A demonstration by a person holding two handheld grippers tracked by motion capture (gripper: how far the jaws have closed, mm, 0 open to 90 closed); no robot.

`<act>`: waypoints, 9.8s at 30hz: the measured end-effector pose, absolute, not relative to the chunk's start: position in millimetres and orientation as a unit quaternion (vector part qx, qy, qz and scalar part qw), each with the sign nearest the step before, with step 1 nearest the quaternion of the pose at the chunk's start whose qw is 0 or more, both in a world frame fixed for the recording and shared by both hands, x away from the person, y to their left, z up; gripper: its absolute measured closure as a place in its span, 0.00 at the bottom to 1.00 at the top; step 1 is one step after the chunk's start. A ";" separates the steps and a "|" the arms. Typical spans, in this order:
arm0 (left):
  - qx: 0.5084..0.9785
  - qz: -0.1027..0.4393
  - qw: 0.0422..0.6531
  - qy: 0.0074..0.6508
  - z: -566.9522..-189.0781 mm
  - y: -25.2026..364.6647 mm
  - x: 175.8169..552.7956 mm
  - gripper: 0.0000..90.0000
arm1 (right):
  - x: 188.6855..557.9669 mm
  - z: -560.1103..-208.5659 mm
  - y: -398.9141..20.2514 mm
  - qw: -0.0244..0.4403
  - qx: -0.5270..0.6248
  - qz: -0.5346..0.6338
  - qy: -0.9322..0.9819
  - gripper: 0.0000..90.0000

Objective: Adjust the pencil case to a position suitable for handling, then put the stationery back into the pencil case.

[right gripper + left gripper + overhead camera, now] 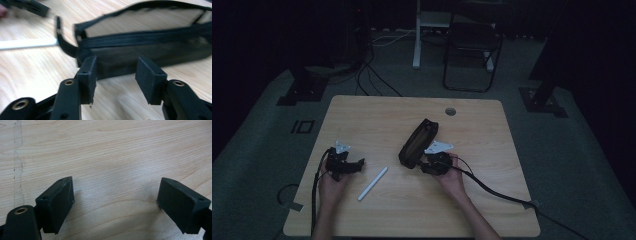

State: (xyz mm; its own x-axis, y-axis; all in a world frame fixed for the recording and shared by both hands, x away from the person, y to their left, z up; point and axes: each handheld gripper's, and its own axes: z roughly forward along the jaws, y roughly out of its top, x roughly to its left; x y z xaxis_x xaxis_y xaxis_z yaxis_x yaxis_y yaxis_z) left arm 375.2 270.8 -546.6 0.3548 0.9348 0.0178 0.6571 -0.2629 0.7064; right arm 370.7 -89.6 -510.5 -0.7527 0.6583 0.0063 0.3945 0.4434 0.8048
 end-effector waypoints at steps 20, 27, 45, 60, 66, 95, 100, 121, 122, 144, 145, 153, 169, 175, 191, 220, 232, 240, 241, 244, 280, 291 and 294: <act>0.762 0.223 0.310 0.522 -546.5 270.8 375.1 0.16 | 448.3 -479.7 -141.7 0.224 0.394 0.444 0.773 0.53; 0.757 0.227 0.309 0.530 -546.5 269.3 373.7 0.16 | 487.1 -480.3 -149.0 0.199 0.425 0.449 0.760 0.51; 0.760 0.226 0.311 0.524 -546.6 267.9 366.8 0.18 | 494.4 -498.8 -136.7 0.133 0.423 0.432 0.785 0.52; 0.757 0.229 0.315 0.524 -546.4 265.4 363.0 0.24 | 485.2 -494.2 -146.3 0.137 0.424 0.431 0.784 0.49; 0.757 0.229 0.316 0.524 -546.5 265.5 363.0 0.24 | 485.6 -502.4 -150.4 0.115 0.437 0.427 0.783 0.60; 0.758 0.229 0.318 0.522 -546.4 264.7 362.0 0.27 | 421.3 -490.7 -152.7 0.144 0.452 0.431 0.768 0.60; 0.758 0.230 0.317 0.521 -546.2 263.0 360.9 0.30 | 414.6 -489.9 -150.8 0.150 0.448 0.432 0.768 0.55; 0.760 0.226 0.316 0.521 -543.2 259.4 353.6 0.47 | 377.7 -496.2 -190.9 0.186 0.419 0.419 0.784 0.48; 0.760 0.226 0.316 0.521 -543.2 259.4 353.6 0.46 | 377.7 -496.2 -190.9 0.186 0.419 0.419 0.784 0.48; 0.772 0.199 0.357 0.487 -522.0 245.1 322.1 0.47 | 365.2 -509.6 -222.4 0.209 0.422 0.395 0.789 0.45; 0.773 0.196 0.361 0.483 -521.4 244.0 319.9 0.47 | 364.5 -510.4 -223.7 0.209 0.423 0.395 0.788 0.45; 0.783 0.189 0.365 0.467 -520.0 238.6 309.7 0.47 | 359.2 -515.4 -231.2 0.215 0.429 0.388 0.787 0.45; 0.804 0.158 0.367 0.440 -525.4 223.6 299.1 0.48 | 352.9 -522.3 -247.5 0.221 0.440 0.382 0.782 0.45; 0.819 0.160 0.350 0.425 -529.0 215.2 291.6 0.48 | 348.6 -527.0 -256.0 0.219 0.449 0.377 0.780 0.45; 0.833 0.146 0.335 0.416 -537.6 209.8 294.7 0.61 | 341.4 -532.3 -277.7 0.225 0.471 0.372 0.767 0.44; 0.840 0.159 0.326 0.404 -537.0 208.3 293.6 0.87 | 349.2 -551.3 -308.0 0.223 0.506 0.355 0.754 0.43; 0.840 0.168 0.319 0.406 -536.1 209.0 295.2 0.88 | 350.3 -551.9 -307.0 0.218 0.504 0.352 0.758 0.42; 0.842 0.170 0.313 0.405 -535.3 209.4 295.2 0.88 | 350.5 -552.1 -305.0 0.220 0.502 0.348 0.761 0.39; 0.842 0.170 0.312 0.405 -535.2 209.3 295.1 0.88 | 350.6 -552.1 -305.1 0.220 0.502 0.348 0.761 0.39; 0.841 0.173 0.315 0.404 -533.8 209.0 294.3 0.88 | 350.6 -552.1 -305.0 0.219 0.501 0.348 0.761 0.39; 0.827 0.191 0.354 0.392 -501.1 214.8 289.9 0.87 | 350.8 -552.2 -304.6 0.219 0.501 0.348 0.762 0.38; 0.828 0.203 0.356 0.383 -488.8 214.5 288.8 0.87 | 351.0 -552.2 -304.3 0.218 0.499 0.348 0.763 0.37; 0.829 0.205 0.356 0.380 -484.8 213.5 288.5 0.88 | 351.0 -552.2 -304.2 0.218 0.499 0.348 0.763 0.36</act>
